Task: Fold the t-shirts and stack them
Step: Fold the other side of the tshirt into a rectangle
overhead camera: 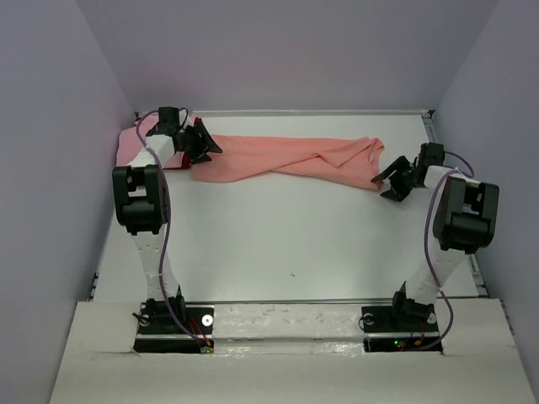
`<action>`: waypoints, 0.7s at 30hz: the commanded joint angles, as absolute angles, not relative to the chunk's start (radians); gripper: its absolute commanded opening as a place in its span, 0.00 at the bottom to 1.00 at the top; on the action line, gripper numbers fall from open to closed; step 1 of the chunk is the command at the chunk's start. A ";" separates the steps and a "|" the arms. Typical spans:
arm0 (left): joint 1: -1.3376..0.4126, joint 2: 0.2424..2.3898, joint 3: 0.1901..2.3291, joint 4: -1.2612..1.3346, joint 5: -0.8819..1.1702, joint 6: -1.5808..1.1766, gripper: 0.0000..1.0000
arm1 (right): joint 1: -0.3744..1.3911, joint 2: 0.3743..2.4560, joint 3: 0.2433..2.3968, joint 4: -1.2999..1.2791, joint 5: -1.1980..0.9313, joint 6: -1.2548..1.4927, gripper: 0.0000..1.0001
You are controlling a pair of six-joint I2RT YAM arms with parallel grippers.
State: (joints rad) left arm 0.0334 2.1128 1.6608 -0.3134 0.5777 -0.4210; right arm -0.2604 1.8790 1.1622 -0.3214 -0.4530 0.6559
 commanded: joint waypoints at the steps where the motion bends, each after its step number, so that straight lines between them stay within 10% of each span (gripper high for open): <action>1: 0.029 2.125 1.724 -0.339 0.586 -0.397 0.62 | -0.258 1.907 1.154 -0.253 -0.451 0.666 0.61; 9: 0.029 2.171 1.761 -0.353 0.575 -0.397 0.61 | -0.258 1.927 1.173 -0.248 -0.457 0.675 0.00; 21: 0.029 2.197 1.815 -0.380 0.574 -0.391 0.61 | -0.258 1.910 1.213 -0.311 -0.436 0.637 0.00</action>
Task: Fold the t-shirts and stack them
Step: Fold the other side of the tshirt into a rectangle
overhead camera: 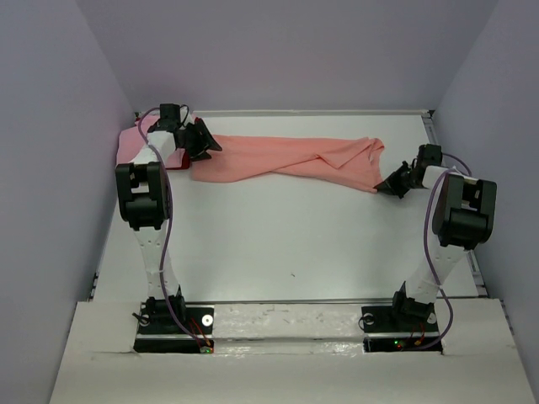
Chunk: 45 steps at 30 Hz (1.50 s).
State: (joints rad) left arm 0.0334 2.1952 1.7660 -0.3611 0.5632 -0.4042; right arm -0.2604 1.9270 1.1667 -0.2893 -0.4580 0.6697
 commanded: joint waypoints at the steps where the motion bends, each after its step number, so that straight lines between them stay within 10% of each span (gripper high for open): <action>1: 0.029 2.200 1.816 -0.379 0.575 -0.391 0.61 | -0.258 1.911 1.216 -0.314 -0.436 0.635 0.00; 11: 0.029 2.256 1.825 -0.383 0.546 -0.393 0.55 | -0.258 1.928 1.258 -0.336 -0.442 0.629 0.00; 20: 0.012 2.388 1.973 -0.526 0.388 -0.388 0.02 | -0.258 1.921 1.284 -0.376 -0.425 0.603 0.00; 45: 0.011 2.438 2.049 -0.612 0.311 -0.383 0.01 | -0.343 2.016 1.531 -0.661 -0.183 0.480 0.00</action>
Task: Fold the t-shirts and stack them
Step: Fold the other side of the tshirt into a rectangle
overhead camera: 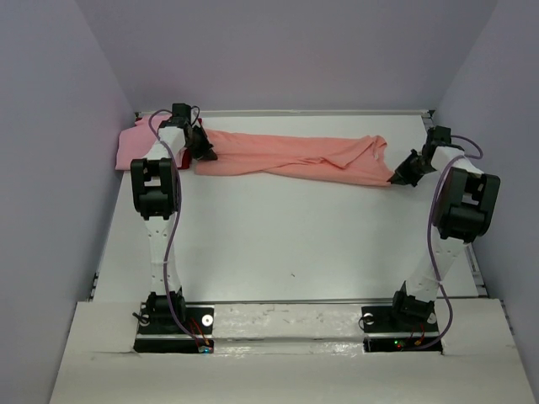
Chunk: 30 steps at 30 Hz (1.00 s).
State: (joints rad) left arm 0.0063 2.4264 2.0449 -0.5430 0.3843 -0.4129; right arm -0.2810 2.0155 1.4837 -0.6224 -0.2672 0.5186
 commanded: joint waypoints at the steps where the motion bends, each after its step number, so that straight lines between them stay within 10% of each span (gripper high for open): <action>1: 0.011 2.436 2.048 -0.611 0.310 -0.383 0.02 | -0.344 2.016 1.532 -0.663 -0.180 0.477 0.00; 30: 0.012 2.392 2.042 -0.638 0.324 -0.367 0.04 | -0.408 2.043 1.578 -0.781 -0.008 0.468 0.00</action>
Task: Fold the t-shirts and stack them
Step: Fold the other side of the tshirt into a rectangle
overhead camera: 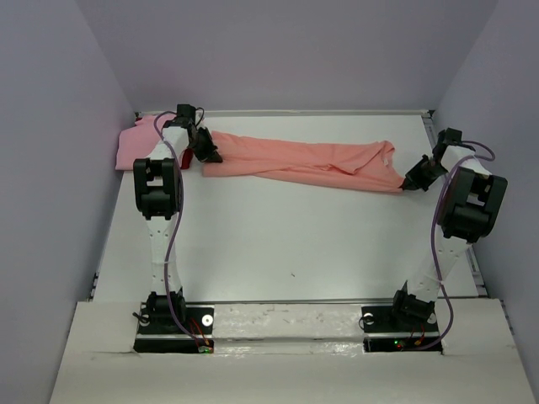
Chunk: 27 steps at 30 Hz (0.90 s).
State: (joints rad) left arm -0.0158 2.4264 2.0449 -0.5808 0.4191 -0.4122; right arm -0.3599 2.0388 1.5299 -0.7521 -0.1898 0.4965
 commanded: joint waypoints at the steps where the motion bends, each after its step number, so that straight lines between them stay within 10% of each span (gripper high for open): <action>1: 0.012 2.390 2.042 -0.641 0.328 -0.367 0.04 | -0.408 2.042 1.577 -0.787 -0.006 0.466 0.00; 27: 0.009 1.924 1.482 -0.739 0.138 -0.422 0.04 | -0.399 1.700 1.244 -1.014 -0.049 0.457 0.00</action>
